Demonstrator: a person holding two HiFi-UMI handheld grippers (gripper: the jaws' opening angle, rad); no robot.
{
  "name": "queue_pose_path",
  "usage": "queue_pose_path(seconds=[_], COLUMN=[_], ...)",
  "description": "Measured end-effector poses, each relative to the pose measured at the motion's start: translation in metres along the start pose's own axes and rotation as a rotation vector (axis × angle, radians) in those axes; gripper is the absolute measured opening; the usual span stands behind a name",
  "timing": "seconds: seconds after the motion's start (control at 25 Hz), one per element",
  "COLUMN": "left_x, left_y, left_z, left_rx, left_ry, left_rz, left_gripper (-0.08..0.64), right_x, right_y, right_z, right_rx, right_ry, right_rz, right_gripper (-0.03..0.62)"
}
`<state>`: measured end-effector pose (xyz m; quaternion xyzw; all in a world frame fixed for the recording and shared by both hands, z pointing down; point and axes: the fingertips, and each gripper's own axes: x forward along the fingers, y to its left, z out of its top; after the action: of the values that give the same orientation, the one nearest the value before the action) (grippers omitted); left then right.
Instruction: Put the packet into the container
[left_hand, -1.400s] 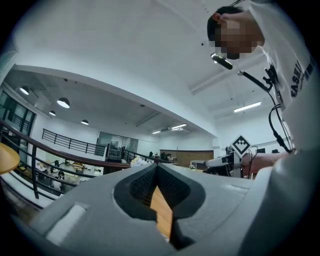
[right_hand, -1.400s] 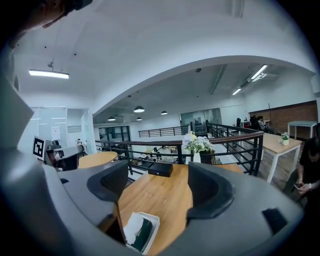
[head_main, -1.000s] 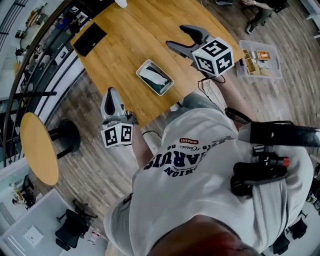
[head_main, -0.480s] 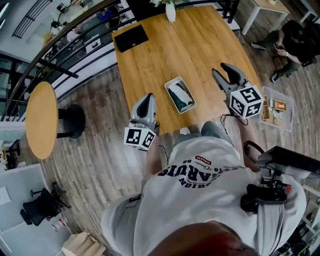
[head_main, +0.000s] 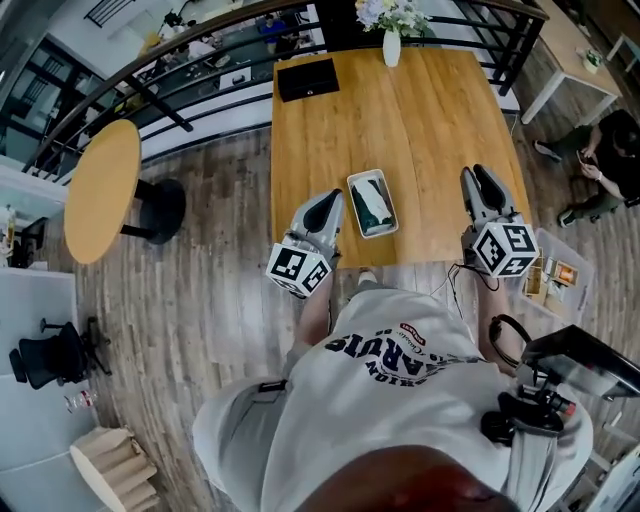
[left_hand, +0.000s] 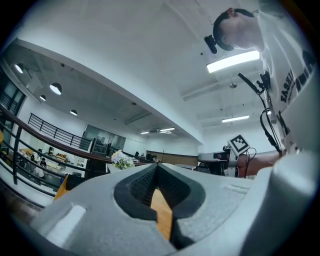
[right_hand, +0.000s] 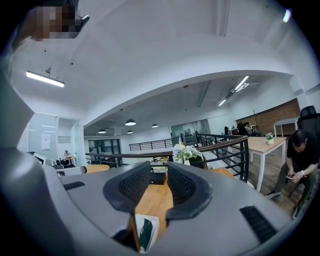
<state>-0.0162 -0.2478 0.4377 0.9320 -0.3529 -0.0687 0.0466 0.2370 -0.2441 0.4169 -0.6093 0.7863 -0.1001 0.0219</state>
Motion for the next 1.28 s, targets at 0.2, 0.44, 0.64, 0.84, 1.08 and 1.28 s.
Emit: queue_pose_path(seconds=[0.2, 0.44, 0.64, 0.84, 1.08, 1.28], left_x=[0.016, 0.036, 0.033, 0.02, -0.003, -0.028], left_y=[-0.041, -0.1, -0.13, -0.164, -0.216, -0.267], left_z=[-0.011, -0.013, -0.013, -0.018, -0.039, -0.056], left_rx=[-0.019, 0.0, 0.013, 0.01, -0.015, -0.04], left_ry=[0.019, 0.036, 0.061, 0.062, 0.068, 0.072], left_rz=[-0.029, -0.073, -0.056, -0.035, -0.026, -0.014], left_gripper=[-0.005, -0.004, -0.003, -0.005, -0.004, -0.003], right_x=[-0.029, -0.066, -0.097, -0.133, -0.187, -0.24], right_y=[-0.009, -0.035, -0.036, -0.044, -0.059, -0.07], right_z=[-0.009, -0.013, -0.011, -0.025, -0.04, -0.063], right_rx=[-0.029, -0.031, -0.081, -0.067, -0.06, -0.063], right_ry=[0.024, 0.008, -0.004, 0.022, 0.03, 0.061], right_rz=[0.029, 0.044, 0.087, 0.088, 0.083, 0.076], right_gripper=[0.1, 0.1, 0.008, 0.008, 0.008, 0.008])
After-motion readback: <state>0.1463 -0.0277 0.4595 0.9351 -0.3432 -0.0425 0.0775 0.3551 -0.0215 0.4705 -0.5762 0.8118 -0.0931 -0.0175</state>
